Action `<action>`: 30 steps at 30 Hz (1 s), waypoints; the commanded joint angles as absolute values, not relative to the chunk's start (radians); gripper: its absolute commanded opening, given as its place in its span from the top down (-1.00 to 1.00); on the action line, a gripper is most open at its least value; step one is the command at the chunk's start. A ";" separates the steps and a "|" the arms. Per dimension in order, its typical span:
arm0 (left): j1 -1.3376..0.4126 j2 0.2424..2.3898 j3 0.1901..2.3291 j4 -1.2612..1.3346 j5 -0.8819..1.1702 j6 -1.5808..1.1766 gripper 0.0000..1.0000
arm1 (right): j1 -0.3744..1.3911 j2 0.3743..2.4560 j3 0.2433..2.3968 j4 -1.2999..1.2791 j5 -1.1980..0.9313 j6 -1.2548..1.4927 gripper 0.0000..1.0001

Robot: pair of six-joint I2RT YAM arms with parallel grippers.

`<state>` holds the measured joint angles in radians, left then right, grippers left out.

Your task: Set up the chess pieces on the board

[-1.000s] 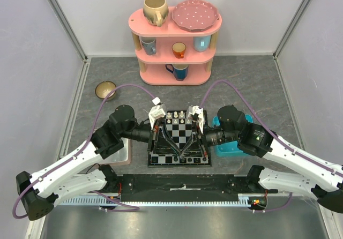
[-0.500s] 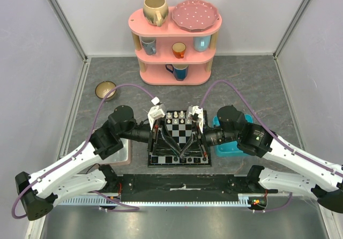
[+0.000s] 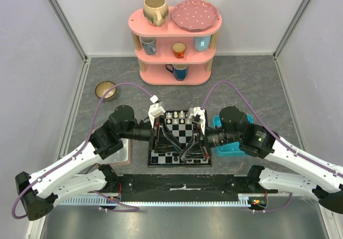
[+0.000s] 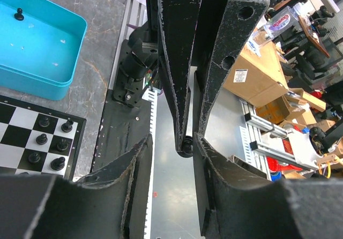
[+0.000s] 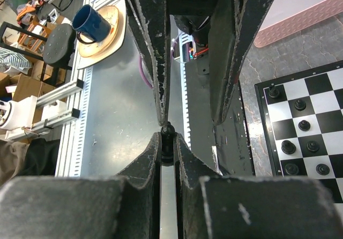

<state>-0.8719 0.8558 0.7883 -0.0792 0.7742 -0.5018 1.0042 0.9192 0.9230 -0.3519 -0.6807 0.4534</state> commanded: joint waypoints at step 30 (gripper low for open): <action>-0.890 0.887 0.821 -0.051 0.874 -0.472 0.59 | 1.008 0.908 0.933 -0.321 -0.647 0.453 1.00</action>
